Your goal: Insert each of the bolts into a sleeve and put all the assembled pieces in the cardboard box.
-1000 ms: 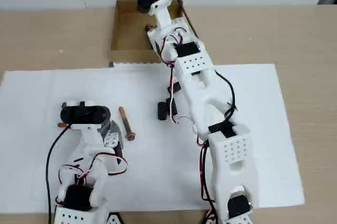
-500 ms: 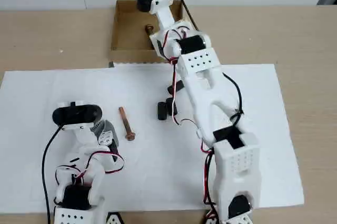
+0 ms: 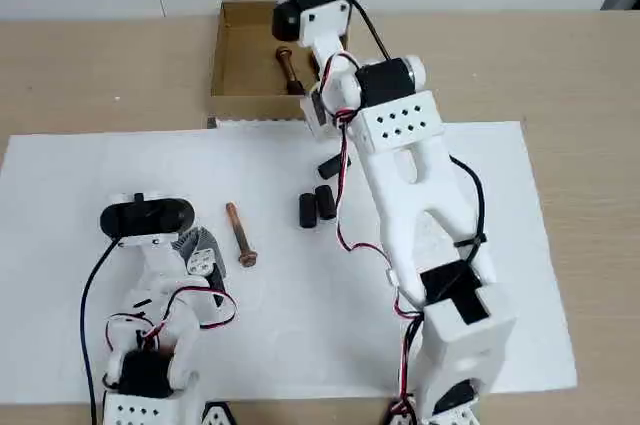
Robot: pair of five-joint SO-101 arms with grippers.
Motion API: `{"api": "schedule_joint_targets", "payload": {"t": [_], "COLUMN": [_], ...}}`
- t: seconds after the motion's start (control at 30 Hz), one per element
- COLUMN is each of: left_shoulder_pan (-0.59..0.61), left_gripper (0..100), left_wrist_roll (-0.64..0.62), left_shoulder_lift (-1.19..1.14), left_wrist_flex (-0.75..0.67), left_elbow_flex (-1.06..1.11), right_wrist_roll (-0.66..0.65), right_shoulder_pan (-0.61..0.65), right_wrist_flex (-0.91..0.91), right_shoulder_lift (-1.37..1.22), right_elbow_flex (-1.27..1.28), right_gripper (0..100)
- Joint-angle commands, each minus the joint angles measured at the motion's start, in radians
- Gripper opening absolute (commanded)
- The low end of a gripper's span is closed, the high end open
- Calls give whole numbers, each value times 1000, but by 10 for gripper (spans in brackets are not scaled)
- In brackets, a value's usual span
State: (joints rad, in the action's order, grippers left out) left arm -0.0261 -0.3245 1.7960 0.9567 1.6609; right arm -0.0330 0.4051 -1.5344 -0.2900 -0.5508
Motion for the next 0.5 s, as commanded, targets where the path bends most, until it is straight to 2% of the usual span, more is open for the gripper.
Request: {"api": "schedule_joint_targets", "payload": {"t": [0.0, 0.13, 0.47], "left_shoulder_pan": [6, 6, 6], "left_gripper": [6, 6, 6], "left_wrist_roll": [-5, -5, -5], "left_shoulder_lift": [8, 8, 8], "left_wrist_flex": [0, 0, 0], "left_elbow_flex": [-2, -2, -2], "right_wrist_roll": [97, 180, 181], "right_shoulder_pan": [24, 42, 111], "right_wrist_flex": [-137, -156, -110], "right_shoulder_lift": [59, 48, 45], "right_elbow_flex": [-48, -6, 213], "right_gripper": [117, 117, 120]}}
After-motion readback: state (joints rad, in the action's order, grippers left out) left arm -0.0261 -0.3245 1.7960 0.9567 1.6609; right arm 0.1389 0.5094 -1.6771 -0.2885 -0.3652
